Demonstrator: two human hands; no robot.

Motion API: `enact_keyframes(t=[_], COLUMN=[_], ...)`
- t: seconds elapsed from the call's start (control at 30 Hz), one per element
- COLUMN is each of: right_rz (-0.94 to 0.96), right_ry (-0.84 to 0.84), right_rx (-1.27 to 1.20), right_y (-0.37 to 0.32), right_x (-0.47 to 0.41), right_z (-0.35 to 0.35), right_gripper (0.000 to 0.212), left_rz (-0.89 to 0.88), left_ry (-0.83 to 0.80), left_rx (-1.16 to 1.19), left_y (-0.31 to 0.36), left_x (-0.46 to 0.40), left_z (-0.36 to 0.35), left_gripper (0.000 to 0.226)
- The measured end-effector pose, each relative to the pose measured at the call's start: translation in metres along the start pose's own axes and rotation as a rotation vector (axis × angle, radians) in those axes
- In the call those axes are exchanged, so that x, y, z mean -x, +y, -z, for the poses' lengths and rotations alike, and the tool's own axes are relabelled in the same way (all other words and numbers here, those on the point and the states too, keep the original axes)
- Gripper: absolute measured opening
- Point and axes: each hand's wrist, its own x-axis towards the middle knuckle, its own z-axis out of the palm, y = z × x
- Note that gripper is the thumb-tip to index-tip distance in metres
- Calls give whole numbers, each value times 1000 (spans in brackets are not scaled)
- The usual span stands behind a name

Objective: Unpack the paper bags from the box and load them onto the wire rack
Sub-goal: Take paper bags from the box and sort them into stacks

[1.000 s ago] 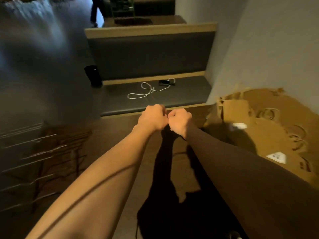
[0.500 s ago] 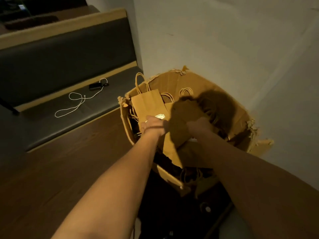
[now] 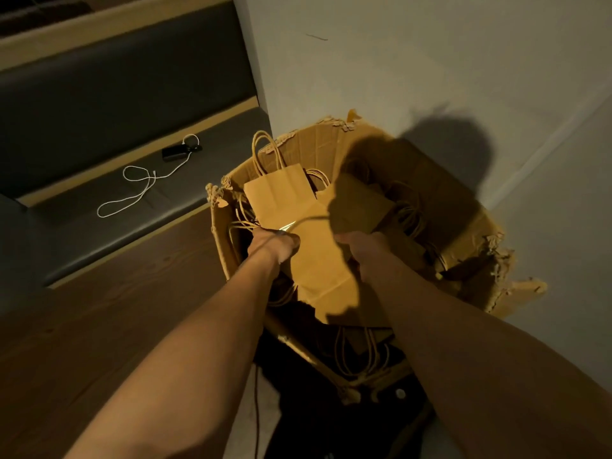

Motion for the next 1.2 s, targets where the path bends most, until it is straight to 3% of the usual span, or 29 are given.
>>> enact_keyframes(t=[0.17,0.3,0.4,0.47,0.57,0.63,0.77,0.9,1.03,1.1,1.2], right_rz=[165,179,179,189,215,204,282,283,244,273,370], right_ry=[-6,24,17,24,61,79,-9,-183,-372,-399,-402], right_rx=[54,-14,-9,-15,-59,-127,-147,-242,-276,-232,-212], right_y=[-8,-9,-8,-9,-12,-17,-30,-37,-31,-29,-29], right_x=[6,18,29,34,39,46,64,85,103,110,118], right_z=[-30,-36,-32,-25,-15,-16,-23,-30,-43,-50,-58], right_gripper=[54,74,94,94,92,97,86,68,61,41,32], left_rz=[-109,-234,-289,-312,-373,-422,-454,-367,-282,-227,-210], left_ry=[43,18,-60,-189,-338,-382,-362,-367,-374,-373,-348], left_rx=[-163,-205,-41,125,316,365,442,593,498,401,293], left_y=[13,22,15,10,11,15,18,14,-1,-10,-18], left_x=[19,35,38,41,45,53,71,74,81,82,89], left_z=[11,22,36,47,65,75,100,129,145,150,165], left_gripper=[58,49,32,28,40,29,27,25,45,66,45])
